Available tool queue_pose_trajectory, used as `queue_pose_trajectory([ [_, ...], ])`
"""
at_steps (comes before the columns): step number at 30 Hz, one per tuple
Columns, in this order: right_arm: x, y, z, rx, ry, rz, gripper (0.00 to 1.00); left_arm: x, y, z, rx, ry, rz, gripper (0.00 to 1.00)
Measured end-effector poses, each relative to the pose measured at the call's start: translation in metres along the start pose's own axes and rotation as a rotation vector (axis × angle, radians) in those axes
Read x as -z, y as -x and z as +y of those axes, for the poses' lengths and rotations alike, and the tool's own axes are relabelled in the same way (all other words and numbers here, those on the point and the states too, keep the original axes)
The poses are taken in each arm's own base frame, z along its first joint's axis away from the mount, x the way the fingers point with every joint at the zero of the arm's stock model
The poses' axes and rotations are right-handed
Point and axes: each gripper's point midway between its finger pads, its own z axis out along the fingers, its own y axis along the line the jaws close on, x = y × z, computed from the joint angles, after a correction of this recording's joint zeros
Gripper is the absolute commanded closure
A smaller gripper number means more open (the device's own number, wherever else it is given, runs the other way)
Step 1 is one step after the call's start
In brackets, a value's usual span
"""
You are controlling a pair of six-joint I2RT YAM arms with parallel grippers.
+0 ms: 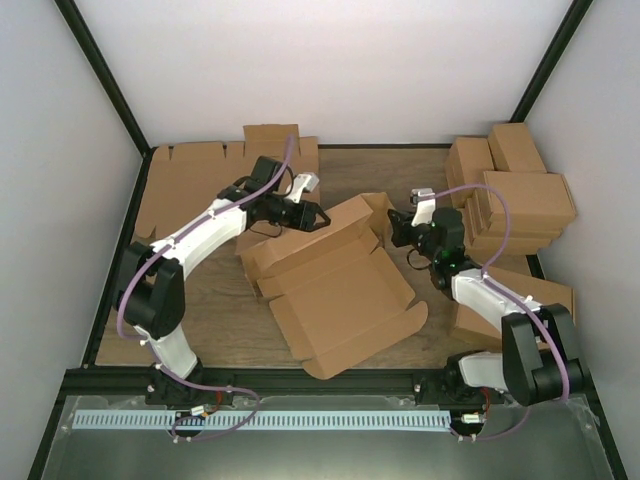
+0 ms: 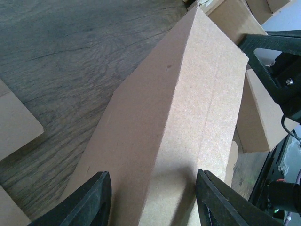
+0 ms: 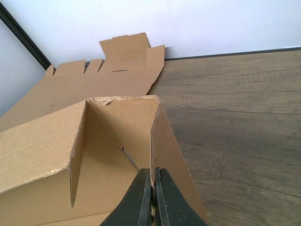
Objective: Fold the paper box
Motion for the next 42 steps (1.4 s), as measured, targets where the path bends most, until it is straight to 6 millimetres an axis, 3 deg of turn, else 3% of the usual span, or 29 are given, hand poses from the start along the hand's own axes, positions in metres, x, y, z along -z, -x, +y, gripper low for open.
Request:
queue_pose_trajectory([
  [9, -0.001, 0.003, 0.013, -0.053, 0.005, 0.078, 0.99, 0.005, 0.003, 0.003, 0.018, -0.009, -0.011, 0.48],
  [18, -0.005, 0.006, 0.049, -0.116, 0.074, 0.149, 0.99, 0.013, 0.000, 0.004, 0.065, -0.046, -0.015, 0.49],
  [26, -0.010, 0.003, 0.069, -0.187, 0.082, 0.210, 0.99, 0.017, -0.002, 0.008, 0.084, -0.051, -0.020, 0.49],
  [35, -0.022, 0.011, 0.069, -0.311, 0.011, 0.228, 0.99, 0.019, 0.002, 0.011, 0.102, -0.055, -0.037, 0.49],
  [42, -0.031, 0.012, 0.089, -0.378, -0.010, 0.233, 0.99, 0.027, 0.007, 0.021, 0.126, -0.060, -0.055, 0.49],
])
